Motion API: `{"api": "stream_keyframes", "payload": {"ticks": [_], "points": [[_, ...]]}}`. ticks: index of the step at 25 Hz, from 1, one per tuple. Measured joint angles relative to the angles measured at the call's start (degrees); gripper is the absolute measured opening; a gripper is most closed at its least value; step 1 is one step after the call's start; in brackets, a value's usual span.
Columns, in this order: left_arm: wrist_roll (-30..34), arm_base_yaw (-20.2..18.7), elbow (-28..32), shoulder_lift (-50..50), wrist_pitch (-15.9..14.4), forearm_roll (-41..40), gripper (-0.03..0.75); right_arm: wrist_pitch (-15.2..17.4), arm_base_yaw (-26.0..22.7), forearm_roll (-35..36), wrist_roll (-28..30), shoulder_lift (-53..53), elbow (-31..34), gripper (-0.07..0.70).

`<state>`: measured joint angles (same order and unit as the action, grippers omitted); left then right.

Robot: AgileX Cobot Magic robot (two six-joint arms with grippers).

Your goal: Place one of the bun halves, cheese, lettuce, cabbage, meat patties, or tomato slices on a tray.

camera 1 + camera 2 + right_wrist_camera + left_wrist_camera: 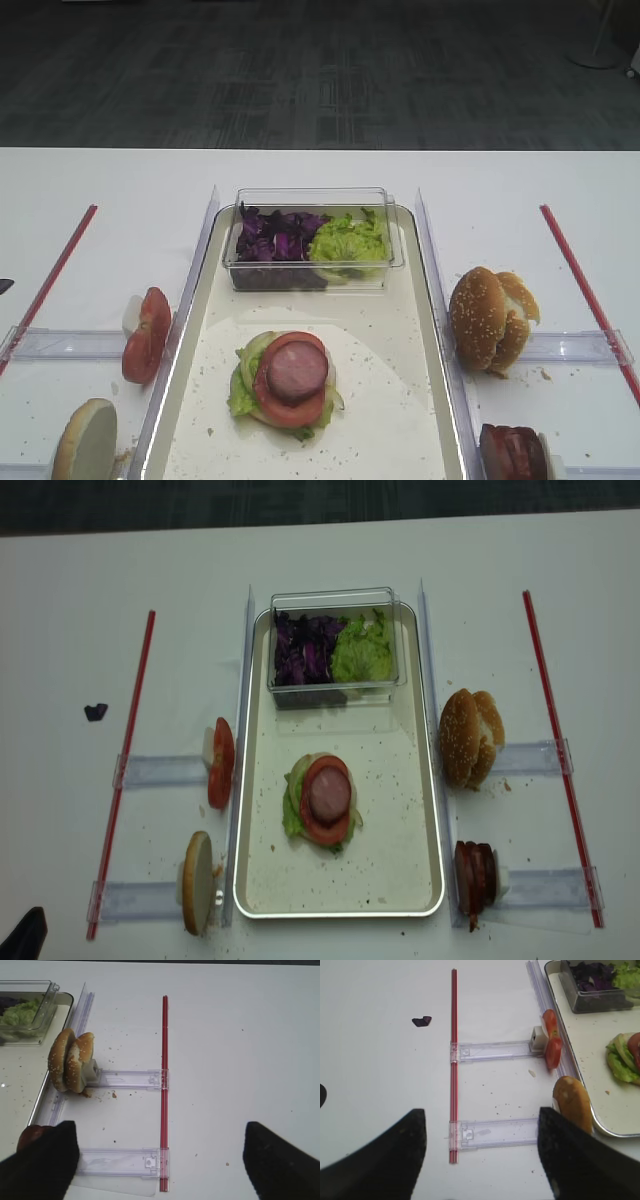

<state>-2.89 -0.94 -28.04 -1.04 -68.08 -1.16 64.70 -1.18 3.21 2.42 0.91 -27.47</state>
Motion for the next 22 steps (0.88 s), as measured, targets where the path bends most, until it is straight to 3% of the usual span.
{"api": "stream_keyframes", "payload": {"ticks": [22], "points": [[0.00,0.00,0.00,0.00,0.00,0.00,0.439,0.00,0.00,0.00,0.22,0.00,0.00,0.678]]}}
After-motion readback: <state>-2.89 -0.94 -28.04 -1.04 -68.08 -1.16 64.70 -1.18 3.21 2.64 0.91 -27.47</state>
